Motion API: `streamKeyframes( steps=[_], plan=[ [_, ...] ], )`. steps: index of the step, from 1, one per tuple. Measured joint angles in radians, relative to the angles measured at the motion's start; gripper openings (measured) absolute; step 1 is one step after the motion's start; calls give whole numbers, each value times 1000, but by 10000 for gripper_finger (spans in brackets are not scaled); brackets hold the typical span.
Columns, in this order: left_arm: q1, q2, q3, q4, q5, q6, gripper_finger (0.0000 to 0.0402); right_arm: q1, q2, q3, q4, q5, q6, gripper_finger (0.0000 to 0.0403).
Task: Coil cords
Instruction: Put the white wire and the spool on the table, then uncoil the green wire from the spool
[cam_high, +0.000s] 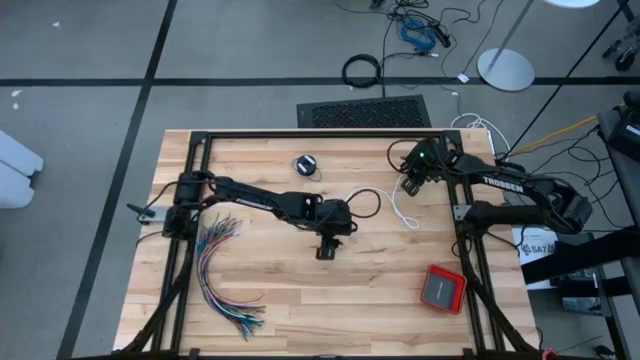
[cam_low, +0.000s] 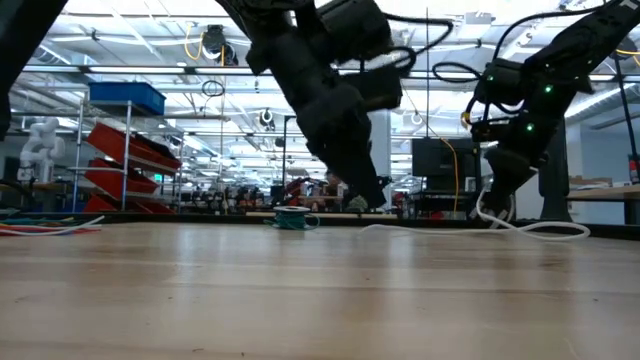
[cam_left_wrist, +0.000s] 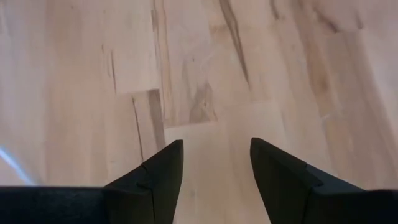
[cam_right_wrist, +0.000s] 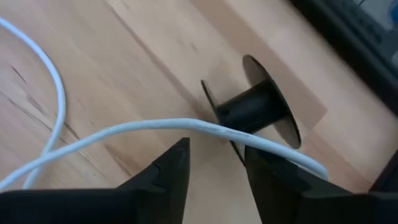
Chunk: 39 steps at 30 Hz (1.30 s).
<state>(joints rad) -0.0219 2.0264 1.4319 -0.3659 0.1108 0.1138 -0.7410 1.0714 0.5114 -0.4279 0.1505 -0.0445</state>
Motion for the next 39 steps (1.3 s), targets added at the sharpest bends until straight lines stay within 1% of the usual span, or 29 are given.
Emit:
streamKeyframes(
  steps=[11,21,24,27,30,33,35,39],
  plan=[
    [2,-62,0,-3,-14,25,194,0,-196,0,4,11,-4,177],
    [2,-82,0,-36,-127,26,194,3,-332,0,-1,-2,0,180],
    [3,-82,0,-51,-166,29,194,3,-365,0,4,-74,8,180],
    [3,-82,0,-60,-255,33,194,3,-391,1,11,-178,34,180],
    [14,-94,0,-78,-352,34,194,8,-409,1,29,-319,56,180],
    [37,-131,0,-78,-411,33,194,41,-413,1,64,-445,75,180],
    [56,-163,0,-79,-435,31,194,76,-414,1,81,-477,89,180],
    [105,-254,-31,-62,-454,33,194,155,-413,1,88,-477,93,180]
  ],
)
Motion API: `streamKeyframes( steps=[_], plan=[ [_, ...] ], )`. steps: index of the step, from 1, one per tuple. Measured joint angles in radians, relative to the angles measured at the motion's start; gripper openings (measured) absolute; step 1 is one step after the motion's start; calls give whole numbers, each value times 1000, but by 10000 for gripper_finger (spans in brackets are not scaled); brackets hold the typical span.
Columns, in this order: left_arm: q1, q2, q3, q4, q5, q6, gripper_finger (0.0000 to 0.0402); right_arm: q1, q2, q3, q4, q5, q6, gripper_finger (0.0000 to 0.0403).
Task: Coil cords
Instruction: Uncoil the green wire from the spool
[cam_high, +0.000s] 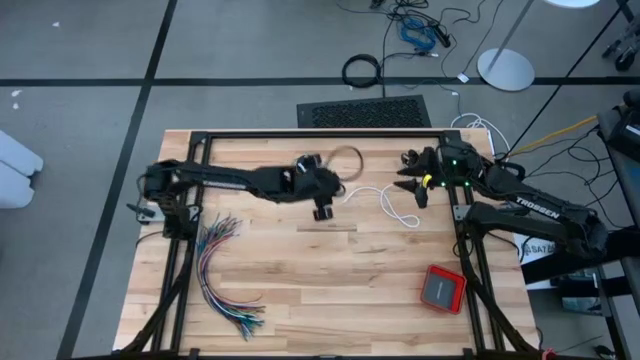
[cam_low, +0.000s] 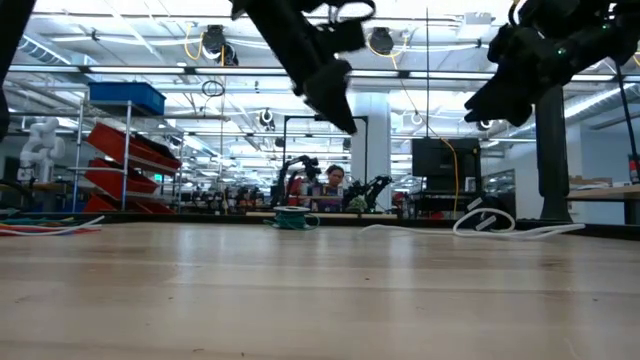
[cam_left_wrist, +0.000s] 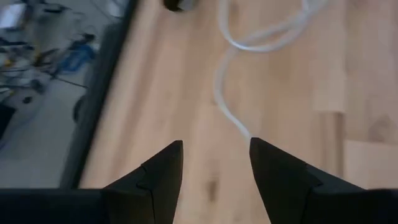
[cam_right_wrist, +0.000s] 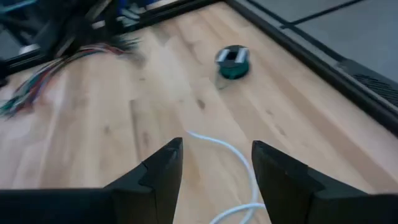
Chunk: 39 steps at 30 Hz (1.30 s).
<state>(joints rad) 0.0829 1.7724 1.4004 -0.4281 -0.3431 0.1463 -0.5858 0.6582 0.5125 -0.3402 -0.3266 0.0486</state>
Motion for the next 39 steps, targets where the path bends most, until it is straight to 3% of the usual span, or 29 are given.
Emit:
streamKeyframes(
  steps=[4,11,20,24,32,39],
  plan=[
    [69,-90,-77,10,44,-5,194,83,3,0,0,6,-1,180],
    [180,-120,-234,19,263,34,194,233,30,0,10,14,-16,180],
    [280,-91,-278,38,385,102,194,391,112,-109,285,48,0,180],
    [319,-86,-278,57,394,163,194,426,175,-168,431,115,18,180],
    [386,-46,-278,68,472,208,194,468,303,-171,569,118,22,180],
    [394,25,-272,84,460,258,194,484,402,-171,684,117,22,180]
  ],
)
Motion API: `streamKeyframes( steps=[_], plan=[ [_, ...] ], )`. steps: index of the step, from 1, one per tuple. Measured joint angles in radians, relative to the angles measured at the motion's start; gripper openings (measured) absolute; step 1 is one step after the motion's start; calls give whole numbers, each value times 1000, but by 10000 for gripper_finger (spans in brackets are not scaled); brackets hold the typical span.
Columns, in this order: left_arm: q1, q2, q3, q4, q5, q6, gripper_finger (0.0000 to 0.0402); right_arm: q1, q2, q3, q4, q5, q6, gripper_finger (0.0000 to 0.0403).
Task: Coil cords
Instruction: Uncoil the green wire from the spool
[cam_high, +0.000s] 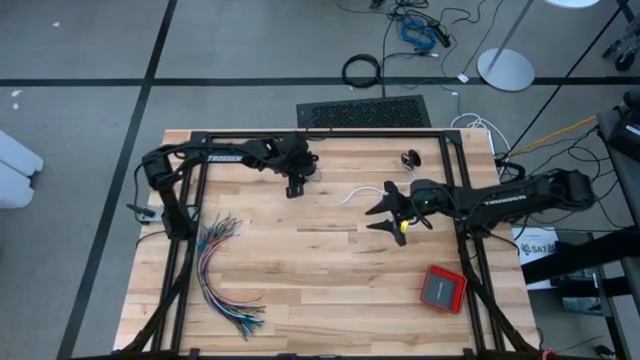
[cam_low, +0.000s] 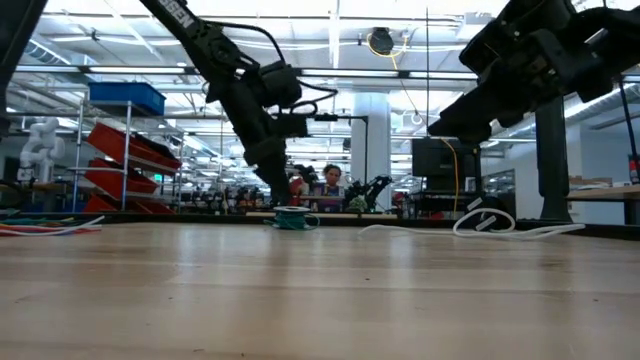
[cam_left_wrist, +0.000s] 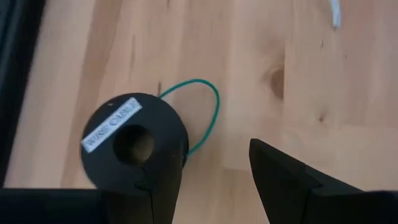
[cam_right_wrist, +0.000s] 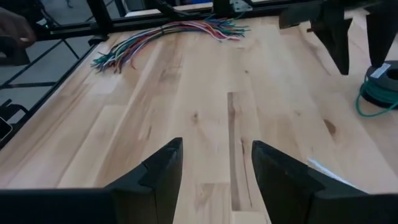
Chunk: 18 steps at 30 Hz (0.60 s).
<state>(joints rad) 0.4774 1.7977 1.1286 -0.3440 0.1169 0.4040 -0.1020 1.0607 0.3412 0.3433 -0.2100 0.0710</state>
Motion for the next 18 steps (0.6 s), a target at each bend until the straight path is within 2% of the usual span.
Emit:
streamKeyframes(
  steps=[7,12,18],
  plan=[
    [1,60,80,6,-44,8,194,0,74,0,76,0,-2,180],
    [13,99,151,-86,-52,23,194,0,103,1,100,0,-3,180],
    [21,115,168,-135,-74,22,194,0,107,1,100,0,-4,180]
  ],
)
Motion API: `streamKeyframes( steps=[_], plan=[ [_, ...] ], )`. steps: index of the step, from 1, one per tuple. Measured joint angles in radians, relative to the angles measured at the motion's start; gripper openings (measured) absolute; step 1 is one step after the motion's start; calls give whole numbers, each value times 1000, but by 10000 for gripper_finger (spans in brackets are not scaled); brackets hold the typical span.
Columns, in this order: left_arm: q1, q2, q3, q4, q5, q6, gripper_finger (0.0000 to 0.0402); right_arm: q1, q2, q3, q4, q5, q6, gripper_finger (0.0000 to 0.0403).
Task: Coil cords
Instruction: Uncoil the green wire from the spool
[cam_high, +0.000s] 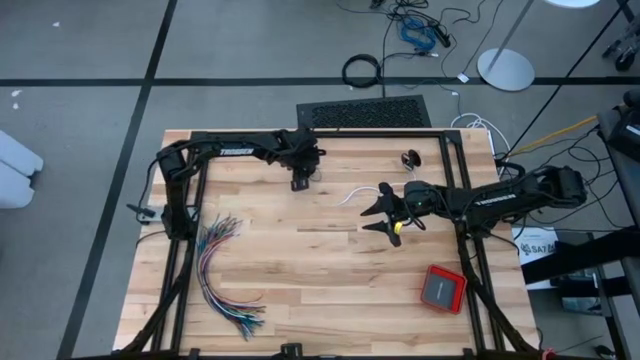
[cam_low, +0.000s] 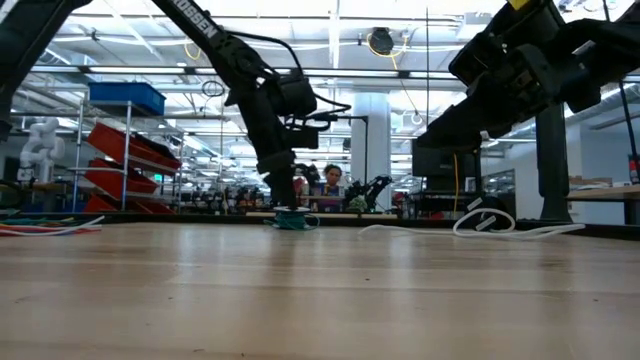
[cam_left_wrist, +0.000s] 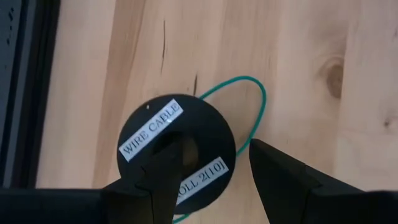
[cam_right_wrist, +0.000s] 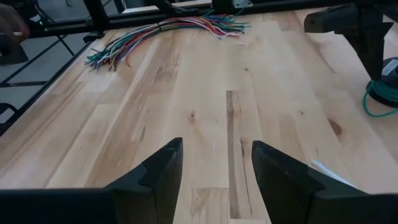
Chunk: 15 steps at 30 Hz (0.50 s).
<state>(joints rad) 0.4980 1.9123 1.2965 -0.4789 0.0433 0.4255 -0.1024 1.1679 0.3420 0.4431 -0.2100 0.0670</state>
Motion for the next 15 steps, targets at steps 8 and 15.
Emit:
streamKeyframes(
  steps=[8,15],
  plan=[
    [3,0,1,-3,4,-1,194,0,0,0,2,0,-8,180],
    [26,0,1,-11,42,-43,167,0,0,0,2,0,-8,180]
  ],
)
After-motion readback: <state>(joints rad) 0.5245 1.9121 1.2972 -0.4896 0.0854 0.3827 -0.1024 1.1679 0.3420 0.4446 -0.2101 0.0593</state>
